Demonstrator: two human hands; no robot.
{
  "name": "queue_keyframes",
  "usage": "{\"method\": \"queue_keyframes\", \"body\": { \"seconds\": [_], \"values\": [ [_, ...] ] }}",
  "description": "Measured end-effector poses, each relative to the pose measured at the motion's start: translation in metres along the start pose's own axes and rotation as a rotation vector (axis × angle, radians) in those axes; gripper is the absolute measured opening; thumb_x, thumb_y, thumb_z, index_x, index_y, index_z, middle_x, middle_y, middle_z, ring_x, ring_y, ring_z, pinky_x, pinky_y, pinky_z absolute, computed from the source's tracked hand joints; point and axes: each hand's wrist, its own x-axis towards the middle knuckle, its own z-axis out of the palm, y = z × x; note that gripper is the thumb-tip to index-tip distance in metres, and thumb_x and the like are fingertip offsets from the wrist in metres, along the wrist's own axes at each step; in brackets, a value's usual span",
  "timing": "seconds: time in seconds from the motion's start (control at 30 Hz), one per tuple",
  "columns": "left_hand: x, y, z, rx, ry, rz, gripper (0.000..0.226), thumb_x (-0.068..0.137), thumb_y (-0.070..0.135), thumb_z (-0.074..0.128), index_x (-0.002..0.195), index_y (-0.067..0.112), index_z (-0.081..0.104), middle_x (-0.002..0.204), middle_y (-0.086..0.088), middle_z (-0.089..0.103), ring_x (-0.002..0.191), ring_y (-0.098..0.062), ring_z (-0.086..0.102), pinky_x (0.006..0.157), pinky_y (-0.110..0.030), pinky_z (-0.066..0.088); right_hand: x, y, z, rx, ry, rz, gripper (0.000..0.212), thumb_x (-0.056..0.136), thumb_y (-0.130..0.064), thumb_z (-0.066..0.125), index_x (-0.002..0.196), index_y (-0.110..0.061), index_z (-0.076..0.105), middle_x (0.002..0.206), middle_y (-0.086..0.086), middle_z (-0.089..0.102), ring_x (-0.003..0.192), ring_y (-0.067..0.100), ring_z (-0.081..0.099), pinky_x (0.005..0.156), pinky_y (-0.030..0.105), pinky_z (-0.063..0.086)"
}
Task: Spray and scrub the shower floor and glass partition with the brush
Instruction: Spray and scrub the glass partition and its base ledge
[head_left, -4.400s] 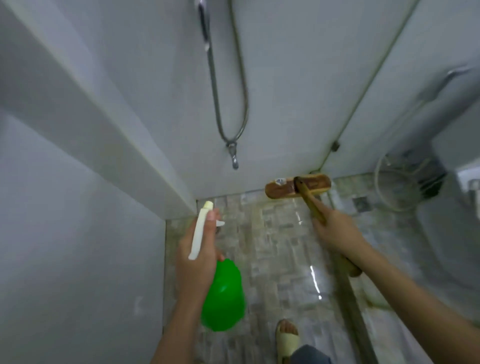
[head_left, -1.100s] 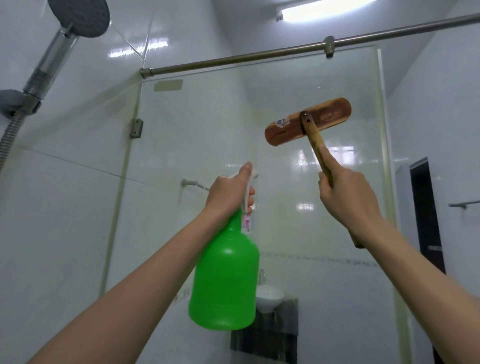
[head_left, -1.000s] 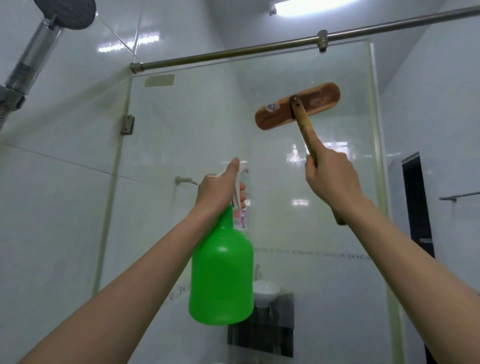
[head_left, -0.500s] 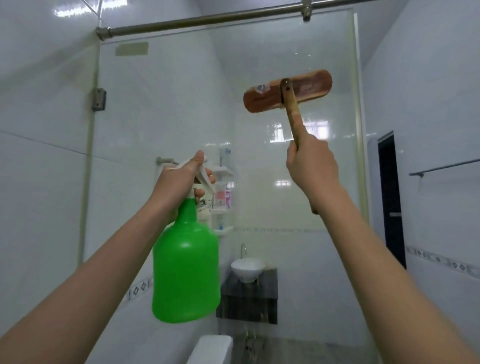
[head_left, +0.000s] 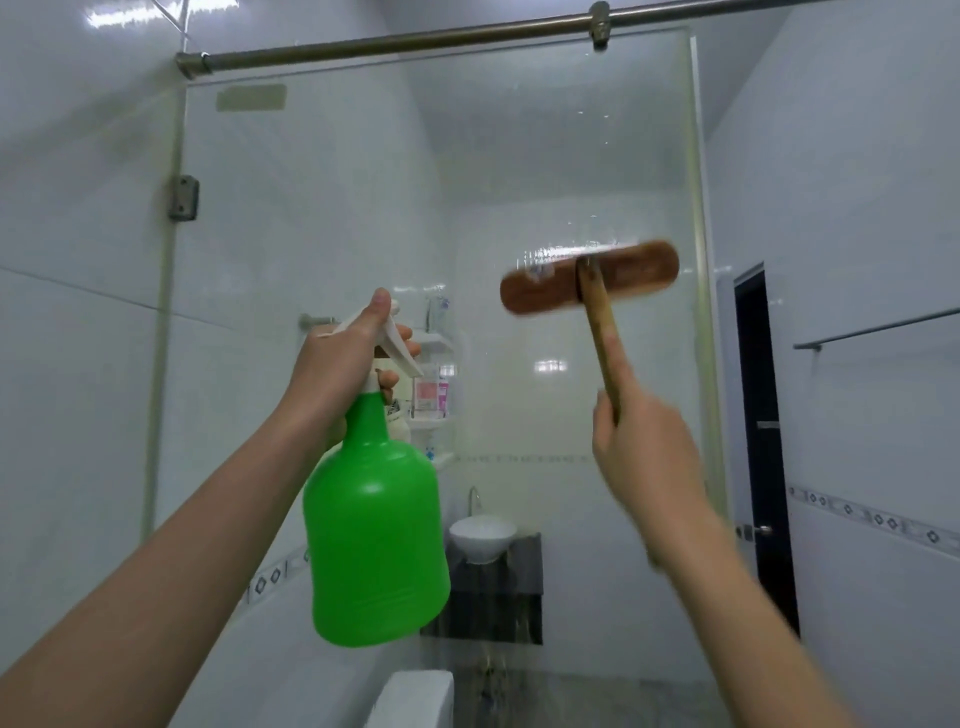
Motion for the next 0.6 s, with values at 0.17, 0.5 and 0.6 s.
{"method": "queue_keyframes", "body": {
  "seconds": [0.17,0.5,0.6],
  "values": [
    [-0.004,0.002,0.002,0.02,-0.017,0.004,0.047,0.099,0.051,0.053,0.097,0.009,0.073,0.092,-0.004,0.078,0.05,-0.012,0.056,0.046,-0.022,0.051,0.038,-0.004,0.0,-0.07,0.1,-0.064,0.068,0.101,-0.018,0.038,0.152,-0.039,-0.002,0.062,0.006,0.051,0.054,0.022,0.053,0.05,0.04,0.05],
    [-0.013,-0.007,0.0,-0.042,-0.012,0.03,0.047,0.1,0.049,0.054,0.105,0.006,0.072,0.088,-0.006,0.079,0.038,-0.009,0.047,0.041,-0.02,0.045,-0.085,0.029,0.016,-0.059,-0.071,0.046,0.074,0.103,-0.025,0.038,0.148,-0.039,-0.019,0.053,-0.002,0.047,0.045,0.012,0.048,0.049,0.034,0.052],
    [-0.016,-0.012,0.003,-0.025,-0.04,0.008,0.047,0.099,0.05,0.055,0.107,0.007,0.072,0.089,-0.006,0.078,0.038,-0.008,0.048,0.041,-0.02,0.046,-0.015,0.018,0.01,-0.097,0.066,-0.018,0.071,0.102,-0.021,0.037,0.151,-0.037,-0.012,0.057,0.004,0.05,0.048,0.018,0.051,0.05,0.039,0.052]
  ]
}}
